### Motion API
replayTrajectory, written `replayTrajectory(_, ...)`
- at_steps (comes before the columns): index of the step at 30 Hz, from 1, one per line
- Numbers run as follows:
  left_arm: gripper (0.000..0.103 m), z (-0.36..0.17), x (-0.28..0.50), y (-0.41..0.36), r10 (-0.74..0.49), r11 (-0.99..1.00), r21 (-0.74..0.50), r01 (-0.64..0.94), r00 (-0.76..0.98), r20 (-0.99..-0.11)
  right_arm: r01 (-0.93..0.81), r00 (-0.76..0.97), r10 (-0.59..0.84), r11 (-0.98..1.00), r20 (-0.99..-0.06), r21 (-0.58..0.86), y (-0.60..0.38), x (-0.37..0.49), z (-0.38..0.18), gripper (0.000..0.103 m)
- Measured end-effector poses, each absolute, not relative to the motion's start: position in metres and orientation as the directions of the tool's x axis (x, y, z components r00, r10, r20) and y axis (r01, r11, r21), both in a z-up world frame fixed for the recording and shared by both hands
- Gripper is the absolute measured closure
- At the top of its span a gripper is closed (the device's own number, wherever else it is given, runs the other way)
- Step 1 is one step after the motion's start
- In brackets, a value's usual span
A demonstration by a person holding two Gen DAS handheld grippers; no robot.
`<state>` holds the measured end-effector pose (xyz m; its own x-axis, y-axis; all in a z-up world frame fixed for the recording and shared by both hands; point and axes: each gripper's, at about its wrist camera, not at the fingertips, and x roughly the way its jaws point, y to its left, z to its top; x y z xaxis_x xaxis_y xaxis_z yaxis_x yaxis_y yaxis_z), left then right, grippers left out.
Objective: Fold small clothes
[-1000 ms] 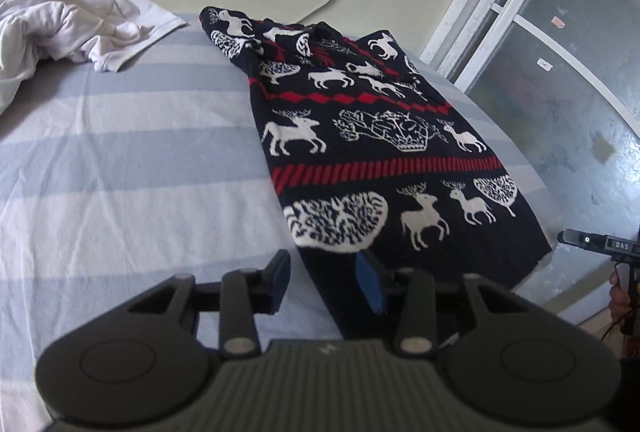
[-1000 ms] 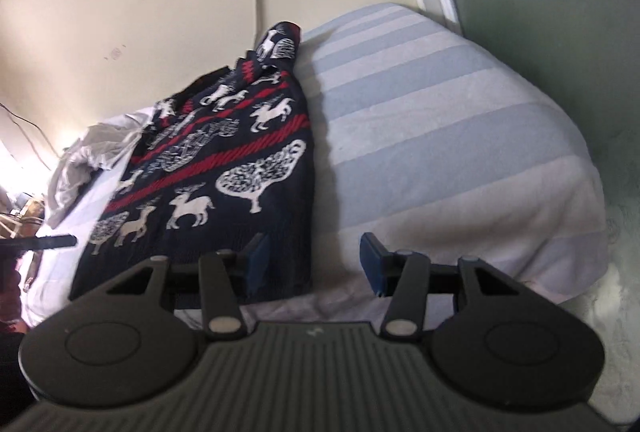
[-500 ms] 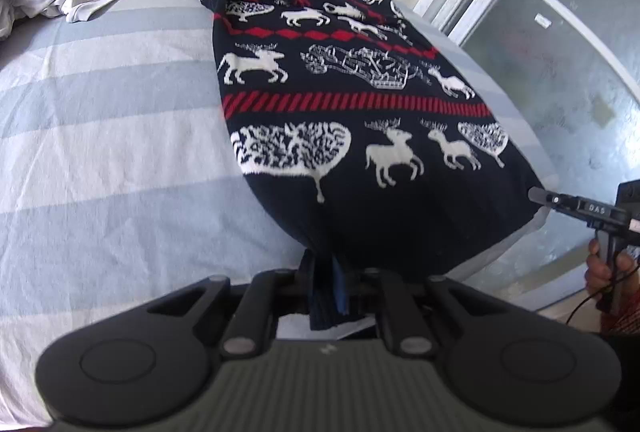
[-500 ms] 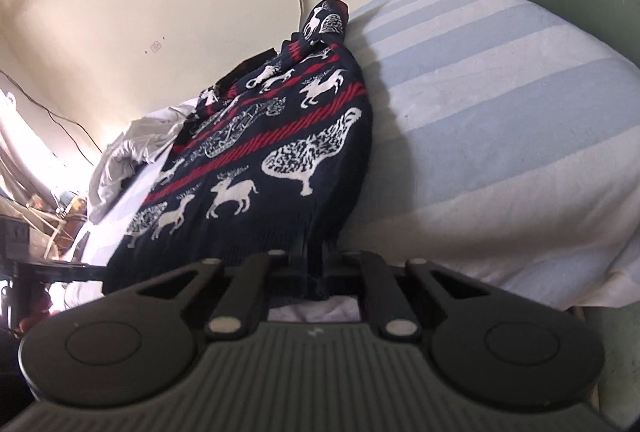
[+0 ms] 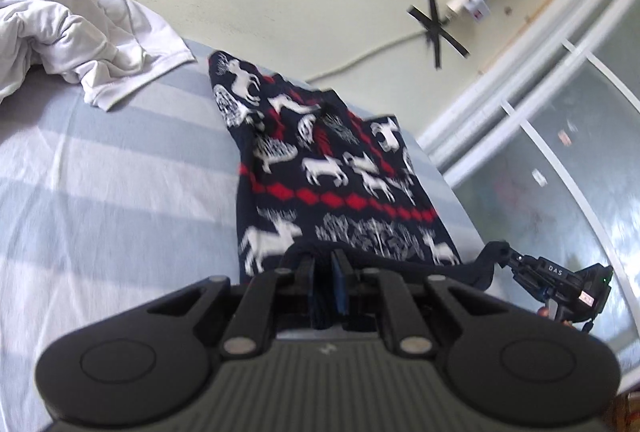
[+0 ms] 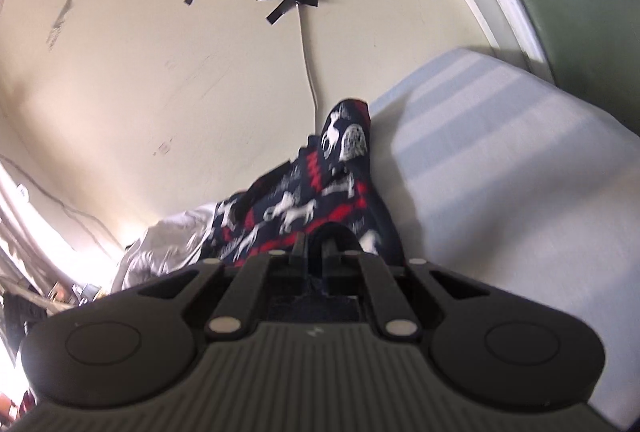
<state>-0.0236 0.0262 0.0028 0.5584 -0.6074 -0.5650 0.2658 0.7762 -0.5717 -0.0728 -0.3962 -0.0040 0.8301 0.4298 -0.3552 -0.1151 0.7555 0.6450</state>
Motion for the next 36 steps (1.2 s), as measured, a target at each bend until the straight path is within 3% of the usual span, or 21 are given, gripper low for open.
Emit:
replayTrajectory(5, 0.093, -0.001, 0.038, 0.014, -0.513, 0.834, -0.515, 0.199, 0.627, -0.587, -0.087, 0.852, 0.355, 0.822, -0.386, 0.563, -0.373, 0.016, 0.007, 0.094)
replayTrajectory(6, 0.09, -0.005, 0.048, 0.011, -0.487, 0.847, -0.503, 0.173, 0.632, -0.602, -0.066, 0.856, 0.325, 0.84, -0.402, 0.539, -0.366, 0.032, 0.006, 0.09)
replayTrajectory(8, 0.081, -0.014, 0.059, 0.011, -0.442, 0.863, -0.494, 0.105, 0.631, -0.638, -0.024, 0.858, 0.266, 0.875, -0.439, 0.484, -0.358, 0.052, 0.0, 0.075)
replayTrajectory(9, 0.069, -0.017, 0.059, 0.012, -0.446, 0.857, -0.506, 0.098, 0.632, -0.633, -0.006, 0.852, 0.246, 0.887, -0.462, 0.461, -0.355, 0.056, -0.004, 0.056)
replayTrajectory(10, 0.056, -0.019, 0.055, 0.015, -0.464, 0.845, -0.522, 0.111, 0.639, -0.614, 0.002, 0.853, 0.236, 0.89, -0.465, 0.456, -0.354, 0.054, -0.007, 0.054)
replayTrajectory(14, 0.051, -0.02, 0.043, 0.018, -0.462, 0.853, -0.5, 0.151, 0.663, -0.589, -0.062, 0.873, 0.285, 0.87, -0.396, 0.489, -0.347, 0.027, -0.013, 0.054)
replayTrajectory(17, 0.051, -0.023, 0.046, 0.007, -0.448, 0.87, -0.464, 0.166, 0.656, -0.607, -0.058, 0.869, 0.265, 0.893, -0.418, 0.446, -0.334, 0.016, -0.021, 0.054)
replayTrajectory(20, 0.051, -0.033, 0.051, -0.006, -0.386, 0.912, -0.379, 0.159, 0.646, -0.659, 0.05, 0.849, 0.119, 0.951, -0.514, 0.304, -0.329, 0.016, -0.038, 0.068)
replayTrajectory(21, 0.054, -0.038, 0.051, -0.01, -0.349, 0.93, -0.336, 0.149, 0.643, -0.681, 0.069, 0.852, 0.082, 0.962, -0.518, 0.266, -0.33, 0.013, -0.04, 0.082)
replayTrajectory(25, 0.053, -0.052, 0.043, -0.021, -0.263, 0.965, -0.204, 0.168, 0.681, -0.684, 0.066, 0.848, 0.075, 0.967, -0.525, 0.246, -0.336, 0.008, -0.037, 0.091)
replayTrajectory(27, 0.053, -0.054, 0.039, -0.027, -0.233, 0.972, -0.151, 0.178, 0.699, -0.676, 0.059, 0.859, 0.062, 0.974, -0.508, 0.219, -0.333, 0.009, -0.029, 0.09)
replayTrajectory(29, 0.052, -0.056, 0.035, -0.034, -0.206, 0.978, -0.107, 0.181, 0.718, -0.665, 0.059, 0.87, 0.047, 0.978, -0.49, 0.198, -0.33, 0.018, -0.021, 0.081)
replayTrajectory(31, 0.049, -0.058, 0.032, -0.038, -0.188, 0.981, -0.083, 0.178, 0.74, -0.645, 0.044, 0.87, 0.062, 0.978, -0.489, 0.203, -0.329, 0.032, -0.016, 0.041)
replayTrajectory(32, 0.048, -0.059, 0.031, -0.039, -0.183, 0.981, -0.073, 0.177, 0.752, -0.634, 0.036, 0.868, 0.066, 0.98, -0.492, 0.195, -0.327, 0.04, -0.016, 0.036)
replayTrajectory(33, 0.045, -0.061, 0.03, -0.04, -0.177, 0.982, -0.064, 0.175, 0.762, -0.623, 0.023, 0.855, 0.072, 0.984, -0.514, 0.178, -0.324, 0.051, -0.018, 0.036)
replayTrajectory(34, 0.045, -0.061, 0.03, -0.039, -0.177, 0.983, -0.065, 0.174, 0.763, -0.622, 0.011, 0.837, 0.082, 0.986, -0.541, 0.167, -0.321, 0.06, -0.022, 0.042)
replayTrajectory(35, 0.045, -0.061, 0.03, -0.038, -0.18, 0.982, -0.07, 0.175, 0.762, -0.622, -0.012, 0.821, 0.105, 0.986, -0.562, 0.168, -0.318, 0.066, -0.026, 0.056)
replayTrajectory(36, 0.045, -0.061, 0.03, -0.038, -0.183, 0.982, -0.073, 0.176, 0.762, -0.621, -0.029, 0.813, 0.119, 0.986, -0.57, 0.164, -0.315, 0.069, -0.029, 0.084)
